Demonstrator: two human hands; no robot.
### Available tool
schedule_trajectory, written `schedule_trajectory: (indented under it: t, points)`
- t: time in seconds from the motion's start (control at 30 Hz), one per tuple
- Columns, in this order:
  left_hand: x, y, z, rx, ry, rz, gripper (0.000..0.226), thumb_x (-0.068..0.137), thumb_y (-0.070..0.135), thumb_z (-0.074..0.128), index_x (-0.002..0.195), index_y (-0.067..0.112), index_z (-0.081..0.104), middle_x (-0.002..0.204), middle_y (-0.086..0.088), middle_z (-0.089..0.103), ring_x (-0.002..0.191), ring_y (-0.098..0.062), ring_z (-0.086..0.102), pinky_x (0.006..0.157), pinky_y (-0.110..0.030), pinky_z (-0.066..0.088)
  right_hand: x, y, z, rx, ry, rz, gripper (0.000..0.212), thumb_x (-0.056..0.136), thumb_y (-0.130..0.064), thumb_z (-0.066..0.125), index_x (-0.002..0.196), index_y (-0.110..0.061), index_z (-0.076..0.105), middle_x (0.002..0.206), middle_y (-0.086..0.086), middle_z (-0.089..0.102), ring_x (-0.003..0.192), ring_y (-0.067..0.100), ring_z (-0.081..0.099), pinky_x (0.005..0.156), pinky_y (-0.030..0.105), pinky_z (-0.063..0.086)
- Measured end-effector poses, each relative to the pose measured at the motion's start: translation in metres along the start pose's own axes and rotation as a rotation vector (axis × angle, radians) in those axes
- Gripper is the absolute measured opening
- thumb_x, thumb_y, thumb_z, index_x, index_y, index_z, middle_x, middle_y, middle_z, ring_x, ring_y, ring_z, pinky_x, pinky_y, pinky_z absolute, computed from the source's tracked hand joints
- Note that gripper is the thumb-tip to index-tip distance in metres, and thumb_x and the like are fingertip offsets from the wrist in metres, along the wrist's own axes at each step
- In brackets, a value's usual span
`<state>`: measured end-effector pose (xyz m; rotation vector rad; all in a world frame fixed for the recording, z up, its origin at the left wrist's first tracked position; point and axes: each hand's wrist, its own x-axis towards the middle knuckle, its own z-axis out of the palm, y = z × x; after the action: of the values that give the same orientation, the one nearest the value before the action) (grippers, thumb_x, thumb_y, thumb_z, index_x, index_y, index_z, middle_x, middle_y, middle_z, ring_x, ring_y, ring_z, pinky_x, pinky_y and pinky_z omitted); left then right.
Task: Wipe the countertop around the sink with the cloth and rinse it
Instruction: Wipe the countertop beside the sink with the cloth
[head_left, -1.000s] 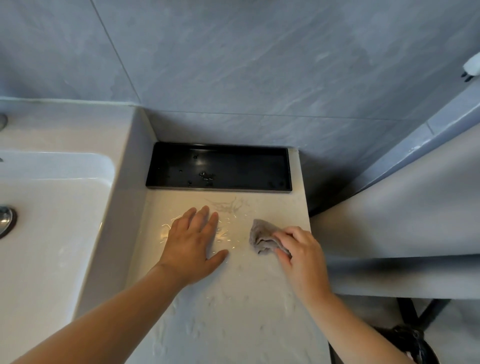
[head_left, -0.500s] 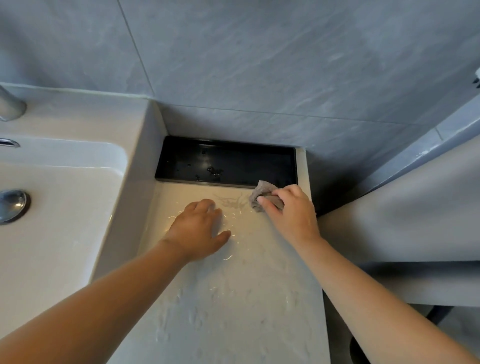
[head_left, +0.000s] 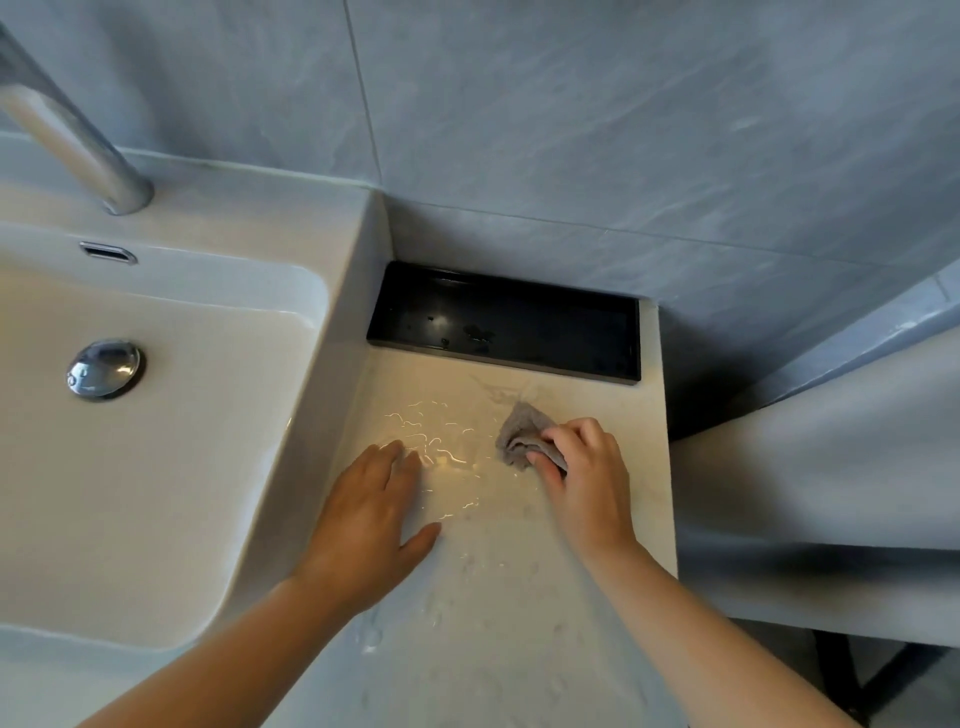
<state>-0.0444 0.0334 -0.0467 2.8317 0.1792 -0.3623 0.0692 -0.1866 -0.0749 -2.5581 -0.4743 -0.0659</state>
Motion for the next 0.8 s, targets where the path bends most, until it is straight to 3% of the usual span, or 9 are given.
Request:
schedule_trajectory:
  t: [0.1, 0.17, 0.3, 0.43, 0.53, 0.7, 0.8]
  points:
    - [-0.007, -0.009, 0.007, -0.039, -0.018, -0.047, 0.091, 0.075, 0.074, 0.017, 0.148, 0.019, 0.025, 0.156, -0.003, 0.019, 0.143, -0.026, 0.017, 0.116, -0.040, 0.022, -0.013, -0.003, -0.004, 0.092, -0.067, -0.023, 0.023, 0.083, -0.028, 0.071, 0.102, -0.016, 0.067, 0.095, -0.005, 0.053, 0.082, 0.012, 0.052, 0.066, 0.018, 0.045]
    - [-0.012, -0.015, 0.012, -0.057, -0.004, -0.029, 0.090, 0.077, 0.072, 0.018, 0.149, 0.018, 0.024, 0.158, 0.000, 0.014, 0.145, -0.024, 0.013, 0.116, -0.040, 0.017, -0.014, -0.003, -0.014, 0.175, -0.083, -0.009, 0.019, 0.083, -0.025, 0.071, 0.097, -0.014, 0.069, 0.093, -0.007, 0.051, 0.079, 0.006, 0.052, 0.069, 0.009, 0.043]
    - [-0.015, -0.019, 0.016, -0.095, 0.003, -0.019, 0.085, 0.080, 0.071, 0.020, 0.150, 0.023, 0.018, 0.158, 0.007, 0.004, 0.146, -0.016, 0.003, 0.116, -0.036, 0.008, 0.019, -0.005, -0.038, 0.192, 0.039, 0.016, 0.011, 0.083, -0.022, 0.071, 0.088, -0.012, 0.069, 0.087, -0.004, 0.056, 0.073, 0.006, 0.051, 0.064, 0.004, 0.036]
    - [-0.014, -0.017, 0.014, -0.058, 0.011, -0.025, 0.084, 0.080, 0.069, 0.017, 0.150, 0.023, 0.020, 0.159, 0.005, 0.006, 0.146, -0.018, 0.005, 0.114, -0.032, 0.004, 0.063, -0.003, -0.027, 0.098, -0.013, 0.029, 0.019, 0.082, -0.023, 0.073, 0.095, -0.010, 0.073, 0.092, 0.000, 0.064, 0.079, 0.014, 0.057, 0.061, 0.017, 0.038]
    - [-0.014, -0.015, 0.015, -0.056, 0.024, -0.027, 0.084, 0.081, 0.070, 0.017, 0.150, 0.023, 0.020, 0.158, 0.006, 0.005, 0.146, -0.018, 0.006, 0.115, -0.032, 0.005, 0.070, -0.003, -0.007, 0.067, -0.068, 0.072, 0.022, 0.082, -0.026, 0.072, 0.100, -0.013, 0.074, 0.099, 0.000, 0.065, 0.088, 0.020, 0.060, 0.067, 0.028, 0.046]
    - [-0.017, -0.015, 0.016, -0.058, 0.013, -0.024, 0.088, 0.077, 0.075, 0.010, 0.151, 0.027, 0.004, 0.158, 0.010, -0.011, 0.145, -0.013, -0.011, 0.117, -0.032, -0.002, 0.055, -0.022, 0.015, -0.018, 0.058, 0.154, 0.037, 0.081, -0.049, 0.067, 0.102, -0.020, 0.073, 0.109, -0.001, 0.063, 0.102, 0.021, 0.056, 0.087, 0.038, 0.044]
    - [-0.021, -0.010, 0.013, -0.112, 0.036, -0.056, 0.088, 0.077, 0.074, 0.009, 0.151, 0.026, 0.007, 0.158, 0.009, -0.008, 0.145, -0.013, -0.009, 0.115, -0.029, -0.003, 0.050, -0.027, 0.021, 0.015, 0.113, 0.184, 0.033, 0.086, -0.043, 0.062, 0.097, -0.015, 0.075, 0.111, 0.003, 0.063, 0.106, 0.025, 0.055, 0.089, 0.040, 0.040]
